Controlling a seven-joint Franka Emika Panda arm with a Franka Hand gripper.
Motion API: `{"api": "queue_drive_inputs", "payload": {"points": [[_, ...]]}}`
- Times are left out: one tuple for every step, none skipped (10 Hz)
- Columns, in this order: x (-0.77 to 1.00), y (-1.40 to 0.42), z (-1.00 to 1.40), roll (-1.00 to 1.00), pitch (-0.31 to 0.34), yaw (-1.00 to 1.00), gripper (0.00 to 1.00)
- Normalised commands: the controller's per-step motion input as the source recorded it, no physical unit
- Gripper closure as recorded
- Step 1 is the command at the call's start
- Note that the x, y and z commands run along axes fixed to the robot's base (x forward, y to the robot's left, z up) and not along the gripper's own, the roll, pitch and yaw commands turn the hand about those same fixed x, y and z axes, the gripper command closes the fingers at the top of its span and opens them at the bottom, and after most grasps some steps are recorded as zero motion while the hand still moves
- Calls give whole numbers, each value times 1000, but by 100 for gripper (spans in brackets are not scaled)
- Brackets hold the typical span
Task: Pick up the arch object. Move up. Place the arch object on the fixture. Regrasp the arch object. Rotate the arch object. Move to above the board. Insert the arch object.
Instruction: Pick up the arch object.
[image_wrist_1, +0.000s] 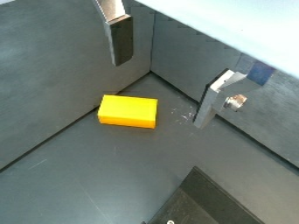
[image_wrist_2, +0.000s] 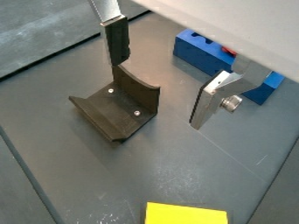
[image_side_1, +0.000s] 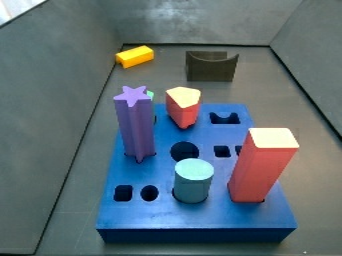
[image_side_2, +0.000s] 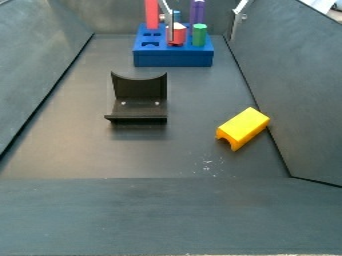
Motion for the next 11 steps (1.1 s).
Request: {"api": "queue_drive_inputs", "payload": {"points": [[0, 0, 0, -17, 0, 0, 0], [-226, 126, 0, -79, -89, -137, 0], [-414, 191, -394, 0, -43, -711, 0], [-477, 189, -571, 0, -104, -720, 0], [-520, 226, -617, 0, -139, -649, 0], [-526, 211, -646, 0, -149, -629, 0], [-517, 200, -669, -59, -167, -594, 0], [-589, 223, -749, -106, -171, -537, 0], [-563, 217, -709, -119, -196, -523, 0], [-366, 174, -563, -193, -224, -509, 0], [-251, 160, -494, -244, -227, -497, 0]]}}
